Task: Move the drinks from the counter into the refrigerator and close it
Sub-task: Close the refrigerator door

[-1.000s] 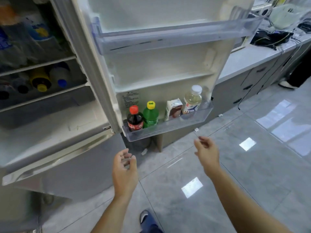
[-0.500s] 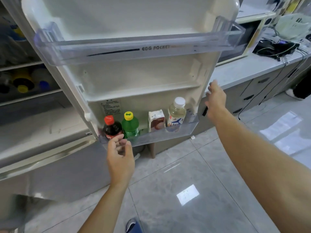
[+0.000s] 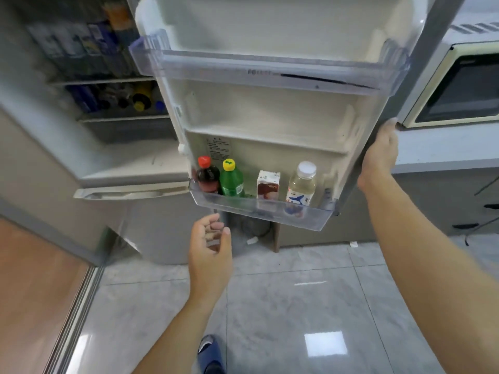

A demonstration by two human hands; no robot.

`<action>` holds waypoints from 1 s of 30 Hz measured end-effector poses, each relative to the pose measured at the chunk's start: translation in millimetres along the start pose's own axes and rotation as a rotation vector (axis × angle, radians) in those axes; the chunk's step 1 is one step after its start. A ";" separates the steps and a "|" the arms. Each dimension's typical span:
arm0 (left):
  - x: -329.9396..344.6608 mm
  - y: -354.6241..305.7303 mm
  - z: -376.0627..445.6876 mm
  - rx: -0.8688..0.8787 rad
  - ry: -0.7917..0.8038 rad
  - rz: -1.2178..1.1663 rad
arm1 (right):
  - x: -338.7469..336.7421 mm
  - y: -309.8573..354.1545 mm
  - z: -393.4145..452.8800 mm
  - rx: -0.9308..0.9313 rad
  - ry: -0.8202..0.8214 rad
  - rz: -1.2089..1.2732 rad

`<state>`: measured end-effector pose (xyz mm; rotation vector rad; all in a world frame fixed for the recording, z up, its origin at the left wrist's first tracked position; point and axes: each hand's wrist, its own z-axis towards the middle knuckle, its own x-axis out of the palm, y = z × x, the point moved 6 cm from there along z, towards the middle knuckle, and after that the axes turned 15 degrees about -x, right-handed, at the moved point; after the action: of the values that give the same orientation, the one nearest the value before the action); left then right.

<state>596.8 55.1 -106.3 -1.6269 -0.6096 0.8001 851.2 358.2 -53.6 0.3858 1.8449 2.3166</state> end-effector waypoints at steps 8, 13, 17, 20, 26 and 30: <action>1.7 -7.2 -40.0 0.023 0.001 0.030 | -30.7 18.5 -93.0 -0.303 -0.151 -0.005; -8.1 -10.8 -68.4 0.161 0.052 0.096 | -39.7 28.6 -173.4 -0.504 0.033 -0.052; -34.0 -20.2 -93.8 0.404 -0.002 0.130 | -30.3 43.1 -239.5 -0.597 0.159 -0.021; -67.5 -20.1 -106.8 0.509 -0.071 0.180 | -10.9 56.6 -287.1 -0.646 0.277 0.030; -148.2 -13.8 -111.3 0.577 -0.095 0.204 | 49.5 90.6 -383.3 -0.692 0.429 0.056; -205.9 -6.9 -92.8 0.534 -0.062 0.185 | 98.1 105.5 -441.7 -0.694 0.456 0.008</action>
<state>539.2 -157.0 -54.1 -1.1789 -0.2547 1.0487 631.4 -50.7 -32.7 -0.2469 1.0203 3.0143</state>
